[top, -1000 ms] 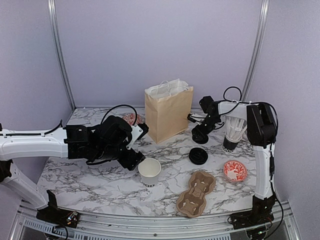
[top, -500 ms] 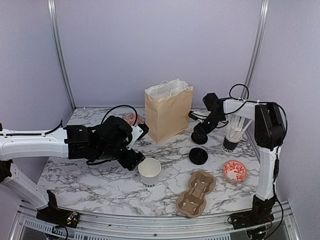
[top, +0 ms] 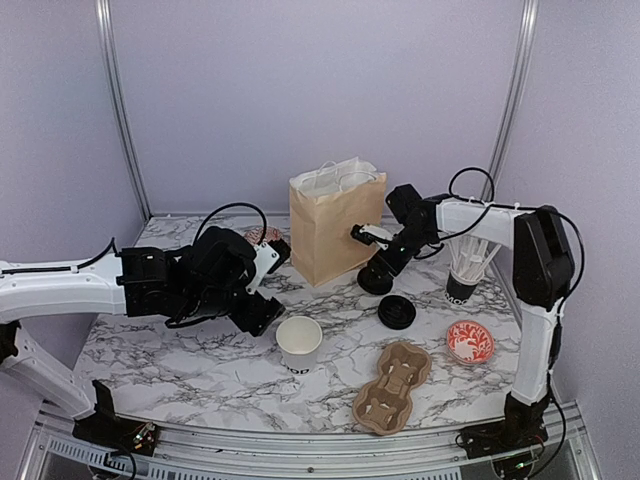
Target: Pack the takeout coffee
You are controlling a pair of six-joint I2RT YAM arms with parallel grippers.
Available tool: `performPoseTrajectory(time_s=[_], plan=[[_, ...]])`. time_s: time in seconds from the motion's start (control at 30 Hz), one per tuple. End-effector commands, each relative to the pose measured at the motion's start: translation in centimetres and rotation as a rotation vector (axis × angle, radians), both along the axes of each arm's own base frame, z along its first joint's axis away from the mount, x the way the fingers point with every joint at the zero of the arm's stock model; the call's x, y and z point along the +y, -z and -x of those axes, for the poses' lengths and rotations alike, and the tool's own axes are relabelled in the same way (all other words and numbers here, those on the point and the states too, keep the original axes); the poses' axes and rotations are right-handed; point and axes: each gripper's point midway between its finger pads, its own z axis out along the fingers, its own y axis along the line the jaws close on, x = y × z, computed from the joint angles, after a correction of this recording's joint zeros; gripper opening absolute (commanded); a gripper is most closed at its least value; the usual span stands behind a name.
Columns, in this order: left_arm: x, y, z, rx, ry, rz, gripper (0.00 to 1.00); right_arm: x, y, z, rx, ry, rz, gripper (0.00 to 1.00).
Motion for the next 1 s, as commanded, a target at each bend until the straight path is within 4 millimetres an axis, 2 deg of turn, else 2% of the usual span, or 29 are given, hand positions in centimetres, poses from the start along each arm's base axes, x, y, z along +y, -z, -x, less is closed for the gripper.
performPoseTrajectory(time_s=[0.0, 0.13, 0.27, 0.43, 0.53, 0.67, 0.83, 0.97], plan=[[2.1, -2.0, -0.6, -0.044, -0.064, 0.014, 0.83, 3.8, -6.4, 2.6, -0.084, -0.14, -0.151, 0.66], [3.7, -2.3, -0.8, -0.046, -0.108, 0.021, 0.84, 5.5, -9.4, 6.2, -0.083, -0.265, -0.235, 0.65], [5.2, -2.5, -1.0, -0.048, -0.144, 0.022, 0.84, 6.7, -11.6, 9.6, -0.111, -0.388, -0.231, 0.65], [7.2, -3.1, -1.6, -0.061, -0.214, 0.035, 0.85, 9.8, -14.1, 13.9, -0.126, -0.532, -0.262, 0.65], [8.5, -4.0, -2.0, -0.075, -0.268, 0.069, 0.86, 12.4, -14.2, 16.7, -0.113, -0.631, -0.252, 0.65], [9.5, -4.8, -2.2, -0.094, -0.304, 0.099, 0.86, 14.9, -13.0, 19.1, -0.08, -0.723, -0.213, 0.65], [10.0, -5.3, -1.9, -0.1, -0.309, 0.12, 0.86, 16.9, -11.8, 20.4, -0.051, -0.784, -0.178, 0.64], [10.2, -5.4, -1.7, -0.098, -0.311, 0.136, 0.86, 18.0, -11.2, 20.3, -0.049, -0.797, -0.146, 0.64]])
